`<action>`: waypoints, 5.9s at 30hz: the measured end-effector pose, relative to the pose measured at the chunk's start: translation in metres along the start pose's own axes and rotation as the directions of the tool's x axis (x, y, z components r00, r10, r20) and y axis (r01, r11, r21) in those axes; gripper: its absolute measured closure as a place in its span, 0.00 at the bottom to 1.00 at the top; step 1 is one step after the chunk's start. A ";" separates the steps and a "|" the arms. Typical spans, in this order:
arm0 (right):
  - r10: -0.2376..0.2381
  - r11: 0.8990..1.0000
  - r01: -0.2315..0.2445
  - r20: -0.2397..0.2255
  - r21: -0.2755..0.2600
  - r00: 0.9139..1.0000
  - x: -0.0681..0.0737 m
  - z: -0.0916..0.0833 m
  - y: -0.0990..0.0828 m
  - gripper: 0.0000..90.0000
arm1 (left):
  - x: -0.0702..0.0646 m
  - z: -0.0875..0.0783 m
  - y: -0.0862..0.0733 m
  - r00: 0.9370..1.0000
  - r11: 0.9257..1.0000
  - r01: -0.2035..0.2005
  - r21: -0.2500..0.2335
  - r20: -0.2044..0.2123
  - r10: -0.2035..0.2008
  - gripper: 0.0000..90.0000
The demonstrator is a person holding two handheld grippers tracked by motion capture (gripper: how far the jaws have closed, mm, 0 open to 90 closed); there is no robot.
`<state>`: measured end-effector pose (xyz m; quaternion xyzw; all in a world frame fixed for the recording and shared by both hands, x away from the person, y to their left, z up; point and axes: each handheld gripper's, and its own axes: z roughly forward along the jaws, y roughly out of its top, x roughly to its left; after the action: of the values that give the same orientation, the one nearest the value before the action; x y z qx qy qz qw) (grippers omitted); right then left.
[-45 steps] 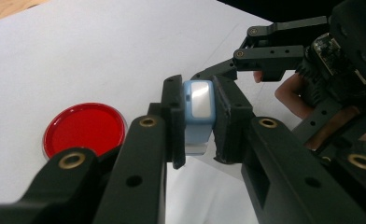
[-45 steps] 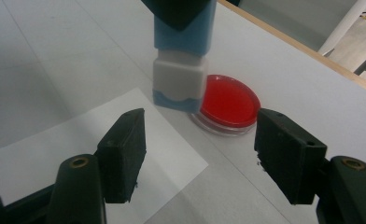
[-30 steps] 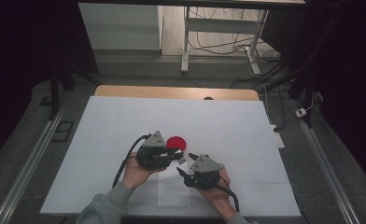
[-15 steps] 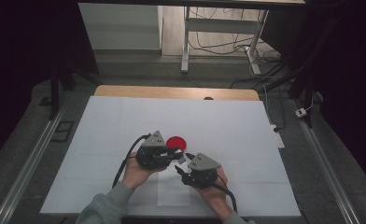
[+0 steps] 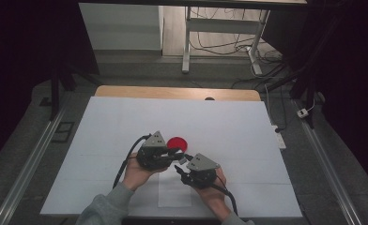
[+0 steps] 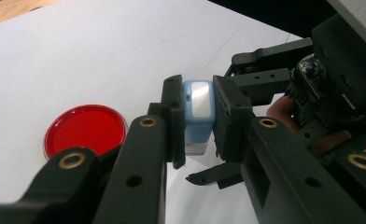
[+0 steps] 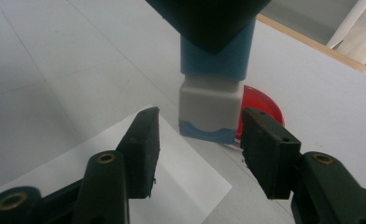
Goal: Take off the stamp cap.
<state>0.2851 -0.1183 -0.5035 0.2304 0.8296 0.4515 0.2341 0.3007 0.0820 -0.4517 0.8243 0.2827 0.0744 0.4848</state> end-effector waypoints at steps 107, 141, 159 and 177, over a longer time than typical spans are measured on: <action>-0.050 0.999 0.050 0.079 -0.004 0.996 0.003 0.002 -0.007 0.73 | 0.000 0.003 -0.004 1.000 1.000 0.017 -0.022 -0.007 -0.017 0.84; -0.024 0.999 0.027 0.077 -0.038 0.997 0.003 0.001 -0.009 0.73 | 0.002 0.002 -0.005 0.999 0.998 0.043 -0.038 0.005 -0.043 0.84; -0.116 0.993 0.115 0.068 0.014 0.991 0.001 -0.001 -0.007 0.73 | 0.003 0.004 -0.006 0.998 0.998 0.053 -0.028 0.017 -0.053 0.84; -0.081 0.997 0.082 0.072 -0.004 0.994 0.000 -0.001 -0.009 0.73 | 0.003 0.003 -0.006 0.998 0.997 0.063 -0.041 0.015 -0.063 0.84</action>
<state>0.2828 -0.1228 -0.5104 0.2116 0.8277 0.4360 0.2830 0.3022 0.0836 -0.4592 0.8053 0.3036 0.0594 0.5057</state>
